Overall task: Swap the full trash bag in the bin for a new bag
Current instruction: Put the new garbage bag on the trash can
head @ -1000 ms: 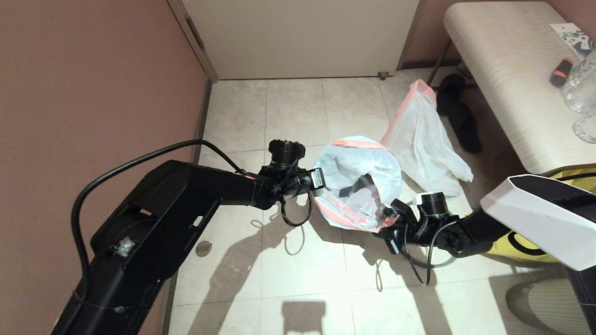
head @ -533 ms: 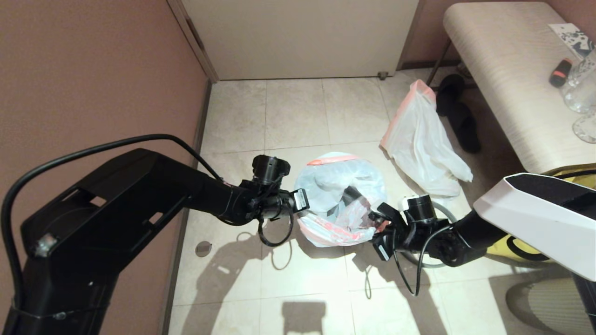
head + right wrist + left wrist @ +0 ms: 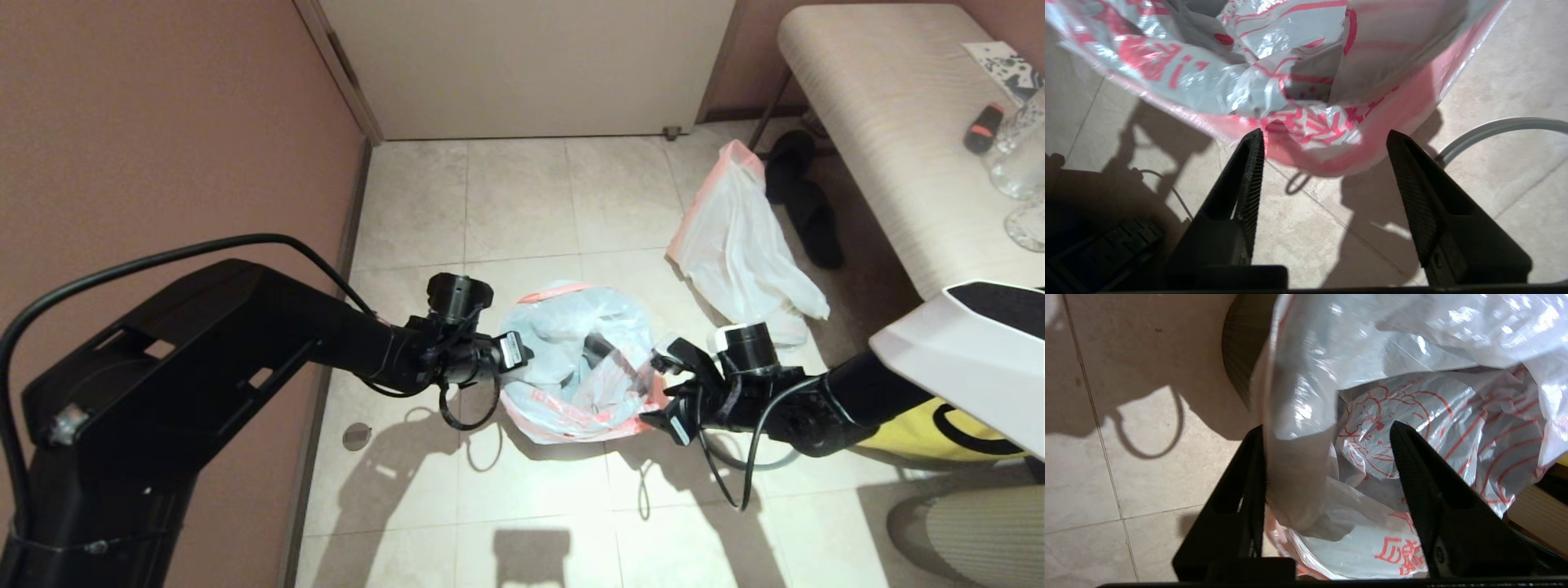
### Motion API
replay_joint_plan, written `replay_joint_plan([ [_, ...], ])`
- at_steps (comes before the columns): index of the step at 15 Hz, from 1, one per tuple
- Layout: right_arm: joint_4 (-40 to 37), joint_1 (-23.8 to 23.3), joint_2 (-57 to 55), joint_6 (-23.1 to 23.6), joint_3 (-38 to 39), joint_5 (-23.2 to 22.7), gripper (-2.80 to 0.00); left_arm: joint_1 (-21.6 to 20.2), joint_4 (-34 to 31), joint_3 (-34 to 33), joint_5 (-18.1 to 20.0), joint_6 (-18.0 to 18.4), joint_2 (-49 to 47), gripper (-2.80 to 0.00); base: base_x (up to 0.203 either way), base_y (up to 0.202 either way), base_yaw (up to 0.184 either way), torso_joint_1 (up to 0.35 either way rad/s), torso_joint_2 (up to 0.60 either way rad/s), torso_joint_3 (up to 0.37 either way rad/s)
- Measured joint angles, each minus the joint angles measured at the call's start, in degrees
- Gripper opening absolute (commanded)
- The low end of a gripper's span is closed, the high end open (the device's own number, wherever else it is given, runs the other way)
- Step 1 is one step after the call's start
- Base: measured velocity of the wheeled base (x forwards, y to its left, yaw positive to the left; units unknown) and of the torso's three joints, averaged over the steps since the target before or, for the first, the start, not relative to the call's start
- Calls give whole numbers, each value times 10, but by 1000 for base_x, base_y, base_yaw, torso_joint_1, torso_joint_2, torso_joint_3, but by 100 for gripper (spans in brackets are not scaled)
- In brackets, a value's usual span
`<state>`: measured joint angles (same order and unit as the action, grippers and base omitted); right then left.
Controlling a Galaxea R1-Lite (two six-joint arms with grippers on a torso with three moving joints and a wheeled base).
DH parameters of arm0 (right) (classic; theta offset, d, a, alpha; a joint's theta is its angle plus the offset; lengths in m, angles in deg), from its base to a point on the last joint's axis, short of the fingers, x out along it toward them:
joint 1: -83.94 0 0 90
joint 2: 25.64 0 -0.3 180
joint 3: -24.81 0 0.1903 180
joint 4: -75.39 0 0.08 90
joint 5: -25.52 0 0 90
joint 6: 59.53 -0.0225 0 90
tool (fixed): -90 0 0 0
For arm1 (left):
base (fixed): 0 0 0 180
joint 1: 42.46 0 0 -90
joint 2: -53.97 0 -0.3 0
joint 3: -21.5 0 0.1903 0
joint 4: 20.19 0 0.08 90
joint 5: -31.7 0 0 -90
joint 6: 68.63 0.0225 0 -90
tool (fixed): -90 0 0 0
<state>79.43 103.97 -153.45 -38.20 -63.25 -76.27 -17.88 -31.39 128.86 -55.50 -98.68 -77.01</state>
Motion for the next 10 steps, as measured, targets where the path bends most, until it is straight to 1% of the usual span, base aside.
replay_joint_plan([
  [2, -19, -3, 49, -1, 8, 1, 0, 7, -15, 3, -3, 15, 12, 0, 0, 0, 0, 0, 0, 0],
  [3, -21, -4, 72, -3, 11, 2, 0, 12, -38, 4, -4, 26, 23, 0, 0, 0, 0, 0, 0, 0],
  [4, -21, -5, 88, -4, 12, 7, -280, 17, -61, 5, -4, 36, 35, 0, 0, 0, 0, 0, 0, 0],
  [5, -16, -7, 98, -9, 12, 17, -280, 23, -81, 5, -5, 42, 51, 0, 0, 0, 0, 0, 0, 0],
  [7, 1, -7, 108, -22, 9, 24, -280, 28, -103, 6, -6, 47, 82, 0, 0, 0, 0, 0, 0, 0],
  [9, 4, -4, 115, -57, 0, 25, -280, 30, -123, 5, -11, 59, 115, 0, 0, 0, 0, 0, 0, 0],
  [10, 4, -2, 116, -68, -6, 28, -280, 31, -134, 5, -17, 70, 126, 0, 0, 0, 0, 0, 0, 0],
])
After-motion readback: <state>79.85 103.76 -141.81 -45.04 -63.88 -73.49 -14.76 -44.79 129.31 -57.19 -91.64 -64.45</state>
